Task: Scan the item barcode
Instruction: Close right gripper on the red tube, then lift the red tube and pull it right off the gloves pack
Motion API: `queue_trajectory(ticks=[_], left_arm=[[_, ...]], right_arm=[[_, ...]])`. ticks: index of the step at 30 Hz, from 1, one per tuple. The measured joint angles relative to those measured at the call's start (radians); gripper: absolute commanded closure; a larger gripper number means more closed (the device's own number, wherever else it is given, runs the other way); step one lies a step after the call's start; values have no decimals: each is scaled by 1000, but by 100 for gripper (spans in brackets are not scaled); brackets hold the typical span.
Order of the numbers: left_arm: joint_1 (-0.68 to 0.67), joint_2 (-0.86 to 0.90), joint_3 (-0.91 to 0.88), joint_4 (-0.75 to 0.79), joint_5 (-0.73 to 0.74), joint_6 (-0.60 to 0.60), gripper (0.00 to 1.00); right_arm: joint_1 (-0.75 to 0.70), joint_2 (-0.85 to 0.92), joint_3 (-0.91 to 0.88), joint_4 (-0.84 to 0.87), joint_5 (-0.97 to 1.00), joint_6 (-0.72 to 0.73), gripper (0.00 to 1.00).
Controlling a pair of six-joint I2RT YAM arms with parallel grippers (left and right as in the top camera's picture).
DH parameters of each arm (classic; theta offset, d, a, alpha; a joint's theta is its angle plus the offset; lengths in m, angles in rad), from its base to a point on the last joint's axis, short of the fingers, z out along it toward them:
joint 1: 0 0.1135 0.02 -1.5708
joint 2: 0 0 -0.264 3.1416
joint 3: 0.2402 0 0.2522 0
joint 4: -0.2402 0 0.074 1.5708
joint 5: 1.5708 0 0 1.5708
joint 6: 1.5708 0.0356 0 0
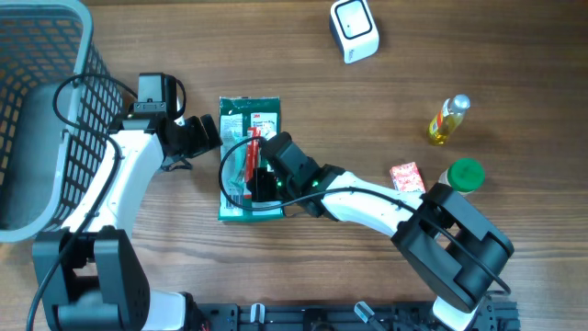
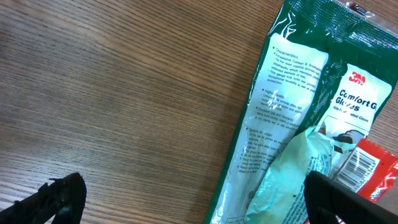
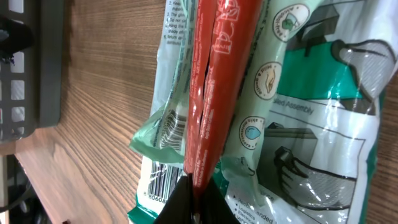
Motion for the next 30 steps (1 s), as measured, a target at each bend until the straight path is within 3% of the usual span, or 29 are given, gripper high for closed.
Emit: queue_trajectory(ticks=[4, 9, 17, 30], left_arm=[[0, 0, 0, 0, 0, 0, 0], [0, 0, 0, 0, 0, 0, 0], [0, 0, 0, 0, 0, 0, 0], [0, 0, 0, 0, 0, 0, 0]], right_arm=[[-16, 0, 0, -1, -97, -14, 96], [-93, -14, 0, -53, -290, -134, 96], [-280, -133, 3, -340, -620, -457, 96], [-396, -171, 3, -875, -754, -1094, 96]])
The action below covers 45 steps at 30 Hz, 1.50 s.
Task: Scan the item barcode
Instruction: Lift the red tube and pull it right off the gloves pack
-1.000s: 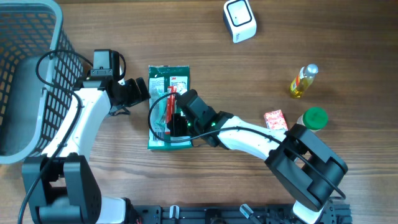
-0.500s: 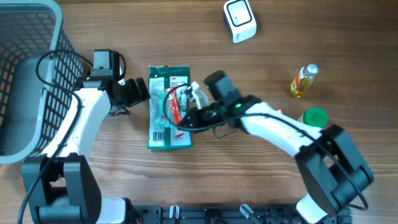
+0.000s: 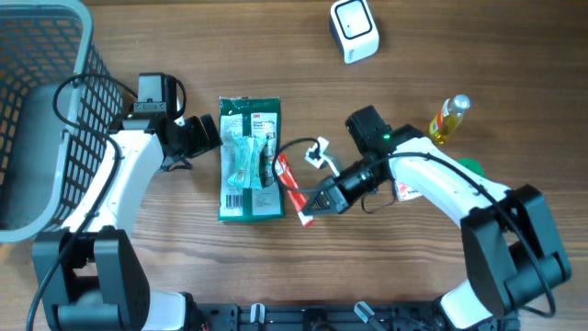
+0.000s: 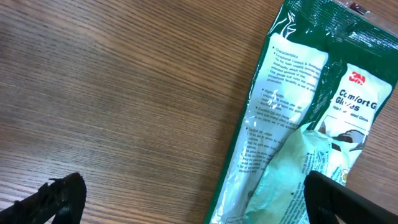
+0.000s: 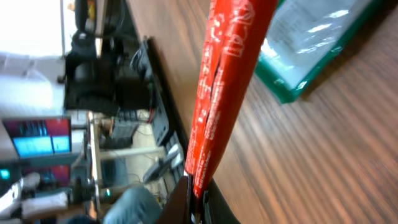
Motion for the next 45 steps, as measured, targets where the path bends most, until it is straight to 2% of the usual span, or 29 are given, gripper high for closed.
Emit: queue_trajectory(ticks=[9, 15, 31, 38, 42, 45], left_arm=[[0, 0, 0, 1, 0, 0, 0], [0, 0, 0, 0, 0, 0, 0], [0, 0, 0, 0, 0, 0, 0], [0, 0, 0, 0, 0, 0, 0], [0, 0, 0, 1, 0, 0, 0], [0, 0, 0, 0, 0, 0, 0]], right_arm=[[0, -110, 0, -194, -41, -373, 96], [0, -116, 0, -263, -58, -529, 96], [0, -116, 0, -262, -60, -582, 96], [0, -116, 0, -182, -41, -481, 96], [0, -116, -5, 74, -24, -230, 96], [1, -116, -5, 280, 51, 85, 96]])
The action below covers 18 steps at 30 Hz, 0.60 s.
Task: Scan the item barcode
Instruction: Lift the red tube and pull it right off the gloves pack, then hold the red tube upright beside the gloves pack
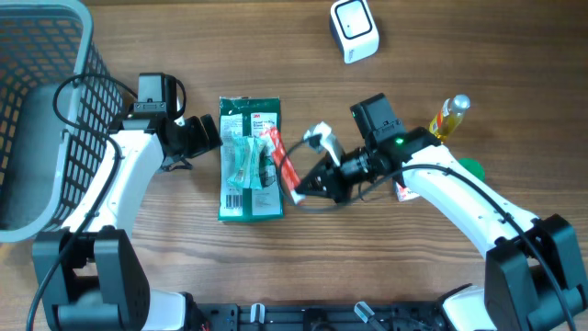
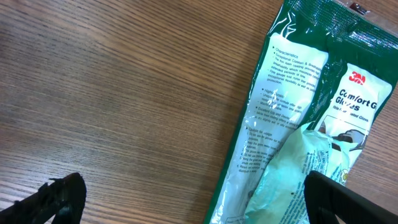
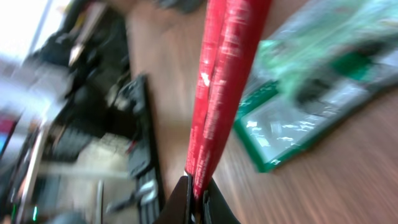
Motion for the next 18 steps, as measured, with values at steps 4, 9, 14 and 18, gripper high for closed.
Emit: queue_trajectory(ticks=[4, 9, 14, 18], left_arm=[[0, 0, 0, 1, 0, 0, 0], [0, 0, 0, 0, 0, 0, 0], [0, 0, 0, 0, 0, 0, 0], [0, 0, 0, 0, 0, 0, 0]], right_arm=[[0, 0, 0, 47, 180, 281, 96], [0, 0, 0, 34, 318, 384, 96], [0, 0, 0, 34, 357, 404, 96], [0, 0, 0, 34, 367, 423, 96]])
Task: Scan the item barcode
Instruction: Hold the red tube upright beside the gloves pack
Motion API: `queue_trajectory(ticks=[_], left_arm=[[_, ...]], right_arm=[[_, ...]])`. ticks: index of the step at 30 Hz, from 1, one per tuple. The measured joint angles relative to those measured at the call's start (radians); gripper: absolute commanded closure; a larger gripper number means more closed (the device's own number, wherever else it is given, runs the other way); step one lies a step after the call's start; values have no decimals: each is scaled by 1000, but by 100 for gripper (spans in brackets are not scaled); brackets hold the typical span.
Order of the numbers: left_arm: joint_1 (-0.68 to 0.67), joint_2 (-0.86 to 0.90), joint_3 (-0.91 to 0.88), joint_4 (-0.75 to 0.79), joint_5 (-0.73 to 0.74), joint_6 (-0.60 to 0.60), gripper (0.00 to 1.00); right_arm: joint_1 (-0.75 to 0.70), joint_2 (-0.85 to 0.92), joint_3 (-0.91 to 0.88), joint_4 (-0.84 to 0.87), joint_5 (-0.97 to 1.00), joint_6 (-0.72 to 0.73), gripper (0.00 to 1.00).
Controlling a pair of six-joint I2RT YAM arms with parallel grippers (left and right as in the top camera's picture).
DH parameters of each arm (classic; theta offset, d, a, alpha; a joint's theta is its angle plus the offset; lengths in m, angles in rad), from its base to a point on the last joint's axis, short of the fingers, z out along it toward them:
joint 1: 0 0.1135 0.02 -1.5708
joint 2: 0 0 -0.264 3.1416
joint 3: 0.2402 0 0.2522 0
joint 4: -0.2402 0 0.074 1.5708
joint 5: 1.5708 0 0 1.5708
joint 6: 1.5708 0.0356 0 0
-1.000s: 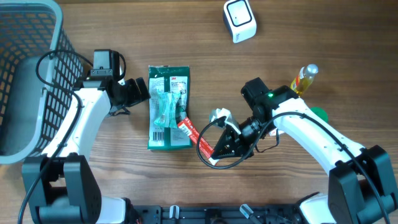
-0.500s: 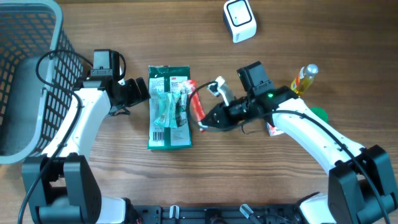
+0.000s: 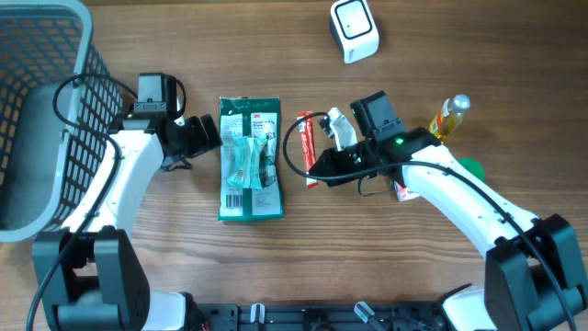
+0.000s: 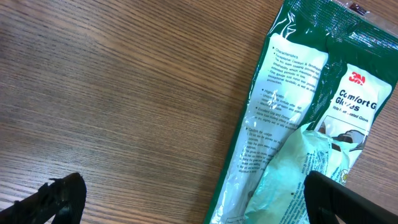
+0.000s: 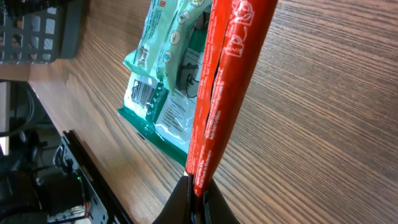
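A long red packet (image 3: 308, 147) is pinched at its near end by my right gripper (image 3: 320, 173), to the right of the green glove pack (image 3: 250, 156). In the right wrist view the red packet (image 5: 227, 81) rises from my shut gripper (image 5: 199, 190), with the wood table behind it and the glove pack (image 5: 168, 87) to its left. The white scanner (image 3: 354, 29) sits at the table's far edge, well beyond the packet. My left gripper (image 4: 193, 202) is open, one finger over bare wood and the other over the glove pack (image 4: 298, 124).
A grey wire basket (image 3: 37, 110) fills the far left. A yellow oil bottle (image 3: 447, 119), a small red box (image 3: 407, 176) and a green-capped container (image 3: 464, 173) stand to the right, near my right arm.
My right gripper has moved the red packet right and farther from the glove pack. The packet now stands closer to the scanner side. My left arm has not moved.
My right gripper was shut on the red packet as it lay on the glove pack. Then it held the packet off the pack, to its lower right. Then the packet was by the pack's right edge, and now it is farther right. My left gripper stayed open.
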Motion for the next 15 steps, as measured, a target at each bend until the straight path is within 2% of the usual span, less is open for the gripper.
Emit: queue_trajectory(ticks=[15], left_arm=[[0, 0, 0, 0, 0, 0, 0]], right_arm=[[0, 0, 0, -7, 1, 6, 96]])
